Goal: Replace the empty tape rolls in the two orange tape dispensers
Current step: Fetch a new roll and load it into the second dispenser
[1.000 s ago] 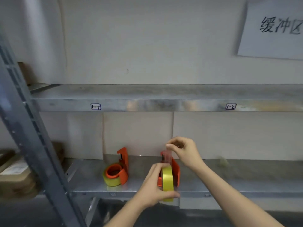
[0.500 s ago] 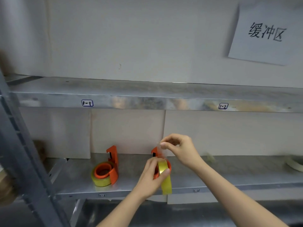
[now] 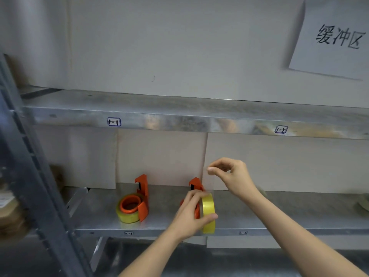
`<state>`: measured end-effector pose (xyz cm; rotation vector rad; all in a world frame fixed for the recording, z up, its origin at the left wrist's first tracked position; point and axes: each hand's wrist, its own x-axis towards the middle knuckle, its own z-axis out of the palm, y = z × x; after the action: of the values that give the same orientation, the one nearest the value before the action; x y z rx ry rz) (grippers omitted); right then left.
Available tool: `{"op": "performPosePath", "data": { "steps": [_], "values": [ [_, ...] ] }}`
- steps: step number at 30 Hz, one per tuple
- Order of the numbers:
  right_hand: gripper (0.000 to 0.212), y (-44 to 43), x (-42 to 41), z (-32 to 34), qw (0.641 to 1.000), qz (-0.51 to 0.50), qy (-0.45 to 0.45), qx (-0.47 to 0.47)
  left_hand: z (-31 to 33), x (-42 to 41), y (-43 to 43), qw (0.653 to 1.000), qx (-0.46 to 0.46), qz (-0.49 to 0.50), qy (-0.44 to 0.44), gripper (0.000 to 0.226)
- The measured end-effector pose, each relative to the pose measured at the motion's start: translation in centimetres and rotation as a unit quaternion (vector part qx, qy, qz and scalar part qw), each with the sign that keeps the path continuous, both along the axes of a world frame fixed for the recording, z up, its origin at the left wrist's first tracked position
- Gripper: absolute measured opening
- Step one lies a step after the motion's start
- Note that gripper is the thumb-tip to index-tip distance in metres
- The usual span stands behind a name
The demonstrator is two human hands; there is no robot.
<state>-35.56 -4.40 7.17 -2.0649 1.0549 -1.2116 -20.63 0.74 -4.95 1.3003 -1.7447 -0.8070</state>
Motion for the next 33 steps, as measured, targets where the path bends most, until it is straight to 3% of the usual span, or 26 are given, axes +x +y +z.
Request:
{"op": "performPosePath", "data": {
  "steps": [17,22,25,27,33],
  "values": [
    [0.019,-0.1,0.6,-1.6,0.999,0.025,-0.009,0.029,-1.2,1.0,-0.9,0.998,0.012,0.029,-0.062,0.061],
    [0.024,-0.7,1.2,-0.6,1.000,0.010,0.008,0.003,-2.5,1.2,-0.6,0.996,0.030,0.005,-0.089,0.078],
    [0.013,-1.0,1.7,-0.1,0.998,0.021,0.059,-0.012,-2.7,1.1,-0.5,0.997,0.032,0.015,-0.068,0.087],
    [0.009,-1.1,1.8,0.0,0.999,0.022,0.048,-0.010,-2.5,1.0,-0.7,0.998,0.029,0.020,-0.060,0.092],
    [0.022,-1.2,1.1,-0.2,0.999,0.022,0.024,-0.015,-2.8,1.5,-1.0,0.995,0.018,0.013,-0.093,0.088]
  ]
}}
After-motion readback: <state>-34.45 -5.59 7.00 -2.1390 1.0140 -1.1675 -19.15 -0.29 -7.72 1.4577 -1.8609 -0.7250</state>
